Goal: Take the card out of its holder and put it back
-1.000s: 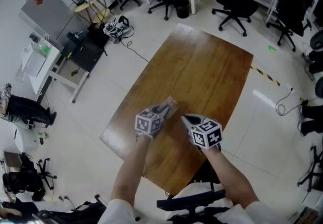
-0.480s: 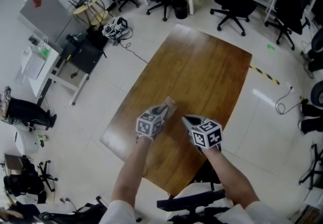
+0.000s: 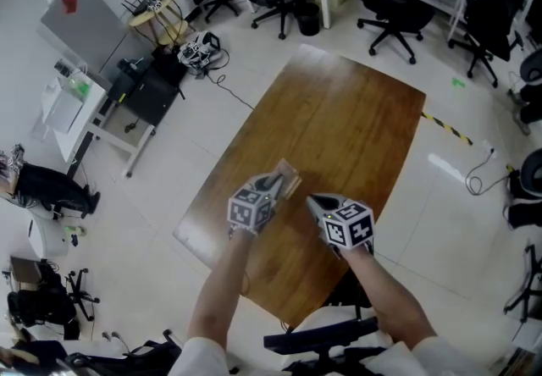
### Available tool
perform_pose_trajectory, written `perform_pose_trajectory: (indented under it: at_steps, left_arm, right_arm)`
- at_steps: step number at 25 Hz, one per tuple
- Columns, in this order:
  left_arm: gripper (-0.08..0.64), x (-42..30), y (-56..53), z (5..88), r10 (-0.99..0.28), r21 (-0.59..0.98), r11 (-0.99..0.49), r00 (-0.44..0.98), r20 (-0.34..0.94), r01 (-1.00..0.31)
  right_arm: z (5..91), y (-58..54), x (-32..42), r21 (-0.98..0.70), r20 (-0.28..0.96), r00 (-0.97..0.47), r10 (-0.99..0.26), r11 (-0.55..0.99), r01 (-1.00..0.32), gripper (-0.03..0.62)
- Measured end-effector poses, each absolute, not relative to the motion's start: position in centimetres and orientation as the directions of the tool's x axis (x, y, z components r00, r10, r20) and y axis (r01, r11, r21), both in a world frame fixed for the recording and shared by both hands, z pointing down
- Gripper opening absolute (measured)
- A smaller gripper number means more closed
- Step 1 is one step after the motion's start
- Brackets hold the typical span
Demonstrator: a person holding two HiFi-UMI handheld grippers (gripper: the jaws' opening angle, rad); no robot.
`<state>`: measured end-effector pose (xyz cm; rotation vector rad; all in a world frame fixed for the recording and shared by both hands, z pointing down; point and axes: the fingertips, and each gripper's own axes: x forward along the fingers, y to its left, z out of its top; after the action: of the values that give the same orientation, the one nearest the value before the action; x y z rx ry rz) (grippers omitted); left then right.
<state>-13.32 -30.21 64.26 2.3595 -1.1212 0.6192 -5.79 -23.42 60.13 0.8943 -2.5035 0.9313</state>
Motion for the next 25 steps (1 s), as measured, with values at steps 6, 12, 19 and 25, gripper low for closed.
perform_pose_trajectory:
  at_steps: [6, 12, 19, 25]
  left_arm:
    - [0.015, -13.9, -30.3, 62.4, -0.625, 0.175, -0.566, 0.557, 0.547, -0.806]
    - [0.015, -14.6, -30.1, 59.4, -0.672, 0.156, -0.549, 0.545, 0.502, -0.821]
    - [0.015, -15.9, -28.5, 55.8, -0.754, 0.257, -0.456, 0.523, 0.397, -0.852]
    - [0.014, -17.9, -25.9, 54.5, -0.827, 0.382, -0.327, 0.458, 0.327, -0.864]
  right_arm:
    - [60.4, -23.2, -6.1, -0.476, 0.478, -0.756, -0.446, 0.592, -0.65, 0.0]
    - [59.3, -22.8, -6.6, -0.47, 0.468, -0.766, -0.44, 0.61, -0.638, 0.0]
    - [58.9, -21.9, -7.0, -0.454, 0.465, -0.771, -0.436, 0.63, -0.63, 0.0]
    - [57.4, -21.0, -7.1, -0.444, 0.456, -0.771, -0.445, 0.637, -0.63, 0.0]
